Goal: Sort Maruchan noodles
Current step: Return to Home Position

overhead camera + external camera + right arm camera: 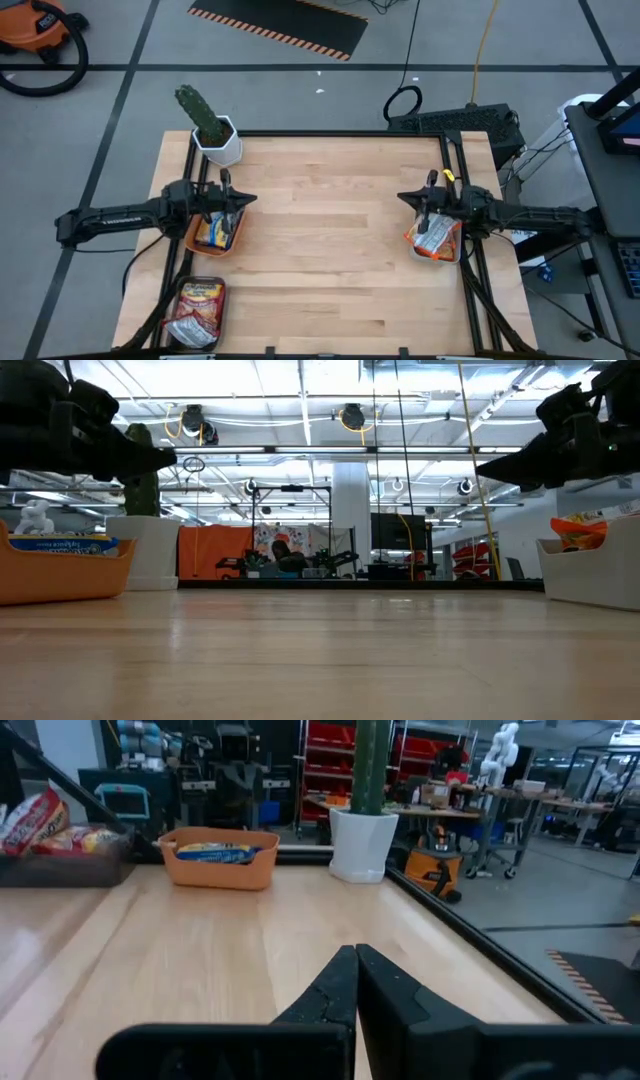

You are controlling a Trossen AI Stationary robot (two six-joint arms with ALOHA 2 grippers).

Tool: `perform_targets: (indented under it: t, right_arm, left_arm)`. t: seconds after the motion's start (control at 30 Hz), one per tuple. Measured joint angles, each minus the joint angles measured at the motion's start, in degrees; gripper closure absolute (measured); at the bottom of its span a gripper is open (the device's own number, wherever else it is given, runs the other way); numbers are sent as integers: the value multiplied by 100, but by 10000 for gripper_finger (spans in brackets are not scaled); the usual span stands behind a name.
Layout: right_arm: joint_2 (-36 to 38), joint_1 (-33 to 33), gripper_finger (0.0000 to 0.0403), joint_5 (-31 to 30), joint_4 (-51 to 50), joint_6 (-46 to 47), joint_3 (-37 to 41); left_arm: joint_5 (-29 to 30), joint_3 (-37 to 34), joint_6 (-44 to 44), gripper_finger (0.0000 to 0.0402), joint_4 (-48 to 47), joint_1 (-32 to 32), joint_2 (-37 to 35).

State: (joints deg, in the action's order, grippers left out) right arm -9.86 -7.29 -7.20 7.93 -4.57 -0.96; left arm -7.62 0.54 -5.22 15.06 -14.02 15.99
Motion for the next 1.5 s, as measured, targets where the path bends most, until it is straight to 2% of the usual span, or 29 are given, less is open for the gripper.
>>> perform_targets:
  t: [0.37,0.53,0.7,0.8,0.87,0.97,1.07,1.2,1.5]
  right_arm:
    - [684,2,403,153,-356,-69,1]
    - [986,2,403,150,-221,-77,6]
    - [978,2,403,196,-180,-9,6]
    - [979,8,403,606,120,55,6]
    - [980,27,403,551,141,124,6]
    - [978,31,403,150,106,302,6]
    - [978,34,403,212,97,388,6]
    - [978,144,403,590,81,510,6]
    - [978,540,403,402,-305,885,15]
  left_arm:
    - [0,0,127,400,147,0,0]
    - [4,0,132,400,147,0,0]
    - [7,2,154,400,149,0,0]
    - [7,2,157,400,150,0,0]
    - [7,4,173,400,155,0,0]
    - [7,4,252,400,222,0,0]
    - [7,4,296,400,259,0,0]
    - [7,4,274,400,275,0,0]
    - [31,5,238,400,223,0,7]
